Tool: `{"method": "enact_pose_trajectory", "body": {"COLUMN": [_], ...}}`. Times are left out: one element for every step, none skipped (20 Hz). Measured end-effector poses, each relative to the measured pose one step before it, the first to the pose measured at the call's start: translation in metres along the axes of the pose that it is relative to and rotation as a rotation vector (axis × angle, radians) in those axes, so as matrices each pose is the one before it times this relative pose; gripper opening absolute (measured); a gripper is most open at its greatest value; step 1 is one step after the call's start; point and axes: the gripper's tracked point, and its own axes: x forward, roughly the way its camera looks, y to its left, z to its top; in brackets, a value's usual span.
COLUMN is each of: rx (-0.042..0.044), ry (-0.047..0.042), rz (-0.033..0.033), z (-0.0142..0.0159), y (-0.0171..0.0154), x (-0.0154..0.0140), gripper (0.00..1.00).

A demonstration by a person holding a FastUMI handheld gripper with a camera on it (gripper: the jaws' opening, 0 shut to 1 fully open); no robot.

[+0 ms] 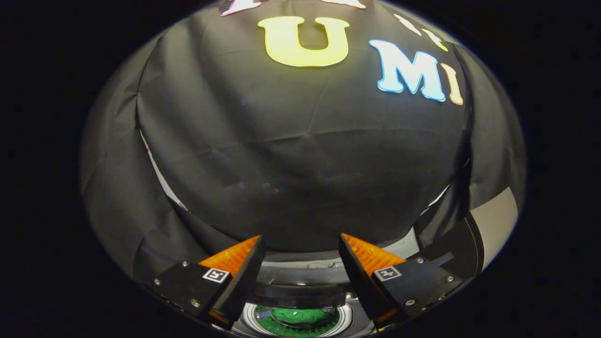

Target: Put the clothes into the washing machine and then close the washing machine lid.

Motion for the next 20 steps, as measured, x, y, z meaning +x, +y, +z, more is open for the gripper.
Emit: {"method": "enact_pose_trajectory", "body": {"rx": [0.00414, -0.00256, -0.00200, -0.00108, -0.00202, 0.00002, -0.00153, 0.00063, -0.00132, 0.00014, -0.00112, -0.00106, 0.00016, 0.00031, 0.00109, -0.00023, -0.00191, -0.00064, -0.00254, 0.00012], "ry": [0.01724, 0.00767, 0.00505, -0.00187, -0.00272, -0.00151, -0.00605, -0.00797, -0.00840, -0.00909, -0.00900, -0.00670, -0.00385, -0.00392, 0.00014, -0.00002, -0.00281, -0.00993, -0.00701, -0.00198], "rz": [0.00409, 0.00237, 0.00136, -0.00237, -0.00408, -0.00395, -0.00124, -0.00132, 0.00052, 0.00070, 0.00253, 0.00365, 0.00335, 0.00063, -0.00164, -0.00299, -0.00212, -0.00029, 0.00222, 0.00229], "z": [-0.00139, -0.00101, -0.00038, 0.00078, -0.00149, -0.00027, -0.00040, -0.00390, -0.00305, -0.00385, -0.00109, -0.00135, -0.00148, -0.00277, -0.00219, -0.00203, -0.00256, -0.00203, -0.00052, -0.00415], "y": [0.00133, 0.00036, -0.00105, -0.00226, -0.00077, 0.00006, -0.00028, -0.00023, 0.00021, 0.00097, 0.00084, 0.00031, 0.00032, -0.00068, -0.00036, 0.00047, 0.00028, 0.00059, -0.00026, 0.00067], "x": [-0.00129, 0.00182, 0.00022, 0.00068, -0.00001, -0.00147, -0.00213, -0.00338, -0.00442, -0.00374, -0.00346, -0.00100, -0.00229, -0.00085, -0.00269, -0.00259, -0.00250, -0.00192, -0.00234, -0.00173], "gripper": [0.96, 0.96, 0.96, 0.97, 0.96, 0.96, 0.96, 0.97, 0.96, 0.96, 0.96, 0.96, 0.96, 0.96, 0.96, 0.96, 0.96, 0.96, 0.96, 0.96]}}
